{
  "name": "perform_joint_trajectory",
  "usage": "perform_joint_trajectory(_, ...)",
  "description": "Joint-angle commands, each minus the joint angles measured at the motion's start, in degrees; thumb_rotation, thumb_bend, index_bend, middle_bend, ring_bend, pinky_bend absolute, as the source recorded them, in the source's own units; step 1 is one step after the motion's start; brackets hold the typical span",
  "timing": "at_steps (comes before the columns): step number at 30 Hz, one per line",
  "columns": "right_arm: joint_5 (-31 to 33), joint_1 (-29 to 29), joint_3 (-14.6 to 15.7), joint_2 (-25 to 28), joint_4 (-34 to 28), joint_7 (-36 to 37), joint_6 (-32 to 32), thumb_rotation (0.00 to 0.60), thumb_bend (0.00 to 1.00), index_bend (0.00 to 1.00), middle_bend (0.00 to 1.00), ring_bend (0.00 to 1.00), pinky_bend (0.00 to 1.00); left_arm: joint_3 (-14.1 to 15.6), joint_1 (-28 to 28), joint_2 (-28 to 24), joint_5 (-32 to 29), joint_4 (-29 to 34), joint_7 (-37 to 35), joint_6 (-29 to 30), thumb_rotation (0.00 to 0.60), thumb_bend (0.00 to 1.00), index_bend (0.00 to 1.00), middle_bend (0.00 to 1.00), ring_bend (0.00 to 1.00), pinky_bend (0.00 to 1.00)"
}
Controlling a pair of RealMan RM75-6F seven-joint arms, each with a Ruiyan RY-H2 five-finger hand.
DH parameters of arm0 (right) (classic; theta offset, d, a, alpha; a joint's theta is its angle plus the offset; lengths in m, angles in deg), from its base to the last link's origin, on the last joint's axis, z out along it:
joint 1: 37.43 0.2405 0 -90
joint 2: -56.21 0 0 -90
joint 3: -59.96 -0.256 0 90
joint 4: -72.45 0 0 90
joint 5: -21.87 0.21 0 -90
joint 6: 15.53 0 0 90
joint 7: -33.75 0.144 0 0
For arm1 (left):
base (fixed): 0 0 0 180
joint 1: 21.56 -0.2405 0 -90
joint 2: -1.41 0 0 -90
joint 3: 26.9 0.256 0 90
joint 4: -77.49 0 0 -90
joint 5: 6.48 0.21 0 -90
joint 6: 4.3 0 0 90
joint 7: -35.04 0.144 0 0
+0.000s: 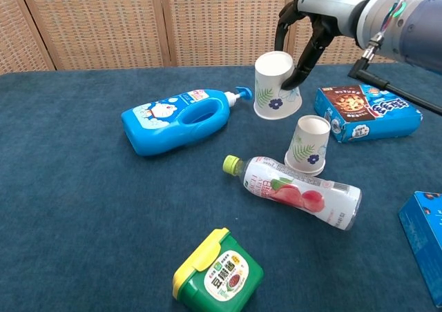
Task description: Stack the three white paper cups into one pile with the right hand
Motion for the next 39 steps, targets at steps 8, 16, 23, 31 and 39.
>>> perform_joint_trajectory(8,-0.4,-1.3,1.5,0.8,0.4,1.7,0.3,0.600,0.10,0.55,0.12,0.00,0.00,0.1,-0.1,-0.1,0.3,0.1,0.0,0.3,0.600,0.21,0.00,0.00,0.00,0.00)
perform_joint_trajectory(16,0.4,-2.3,2.3,1.8,1.3,2.4,0.1,0.600,0.10,0.55,0.12,0.00,0.00,0.1,0.0,0.0,0.3,0.2,0.4,0.0,0.600,0.21,0.00,0.00,0.00,0.00)
perform_joint_trajectory(23,1.0,-2.8,2.5,2.5,0.6,2.4,0.4,0.600,0.10,0.55,0.12,0.00,0.00,0.1,0.1,0.1,0.3,0.2,0.7,-0.3,0.600,0.21,0.00,0.00,0.00,0.00)
perform_joint_trajectory(31,2.5,-2.6,2.5,2.7,-0.4,0.8,1.8,0.600,0.10,0.55,0.12,0.00,0.00,0.1,0.0,0.1,0.3,0.4,0.7,0.0,0.600,0.21,0.00,0.00,0.00,0.00)
perform_joint_trajectory(39,4.8,-2.7,2.3,3.4,-1.6,-0.7,3.4,0.600,0.10,0.55,0.12,0.00,0.00,0.1,0.1,0.1,0.4,0.3,0.6,-0.2,0.600,0.21,0.00,0.00,0.00,0.00)
